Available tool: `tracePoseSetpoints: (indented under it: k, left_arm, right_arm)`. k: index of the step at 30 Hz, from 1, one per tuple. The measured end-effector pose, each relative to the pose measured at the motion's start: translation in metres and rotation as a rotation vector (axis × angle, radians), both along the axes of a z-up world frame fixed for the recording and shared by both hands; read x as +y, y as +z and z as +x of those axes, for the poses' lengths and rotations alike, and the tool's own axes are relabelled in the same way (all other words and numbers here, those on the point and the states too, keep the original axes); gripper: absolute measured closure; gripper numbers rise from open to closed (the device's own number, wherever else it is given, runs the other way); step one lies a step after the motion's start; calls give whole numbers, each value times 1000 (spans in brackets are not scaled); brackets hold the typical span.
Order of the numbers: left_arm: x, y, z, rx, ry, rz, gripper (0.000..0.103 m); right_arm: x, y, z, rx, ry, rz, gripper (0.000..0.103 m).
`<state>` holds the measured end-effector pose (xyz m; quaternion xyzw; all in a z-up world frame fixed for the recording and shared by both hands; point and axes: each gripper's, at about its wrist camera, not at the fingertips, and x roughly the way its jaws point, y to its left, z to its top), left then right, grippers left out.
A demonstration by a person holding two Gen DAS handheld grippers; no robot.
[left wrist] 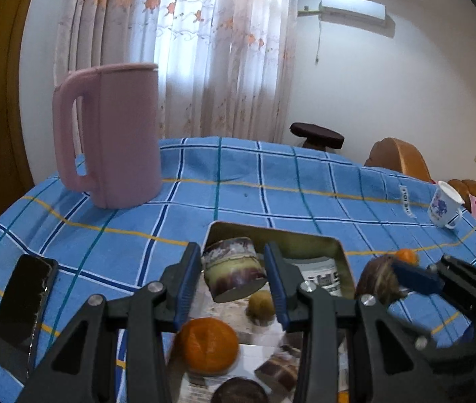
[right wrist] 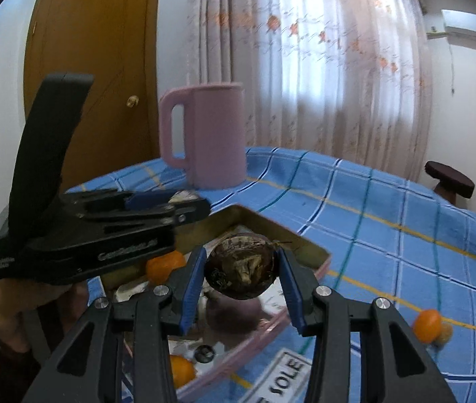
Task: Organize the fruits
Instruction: 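Carry both items over the pink tin and open both tools, then grasp the small orange with the left tool while the right tool grasps the tan round fruit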
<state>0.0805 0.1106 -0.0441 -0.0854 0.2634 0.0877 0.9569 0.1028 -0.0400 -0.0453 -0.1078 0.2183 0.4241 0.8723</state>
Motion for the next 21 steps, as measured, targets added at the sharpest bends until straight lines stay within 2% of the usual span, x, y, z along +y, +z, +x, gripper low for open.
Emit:
tracePoseSetpoints:
  k: [8,13,16,18,21]
  left_arm:
    - [13,-6,1,16,26,-6,62]
    - [17,-6,-2,12,51,-5,59]
    - [15,-1,-7,-8,64,4,38]
    - [12,5,-9,-27,72,11,30]
    - [-6,17,-14,-63,43,18,26]
  right_arm:
    - [26,-9,9,15,10,-57,57]
    - [31,-18,21,72,20,-69,57]
    - [26,-16,18,59,7,-65,48]
    - [15,-9,18,60,-1,-36,47]
    - [-7,0,15,23,-24,-29,47]
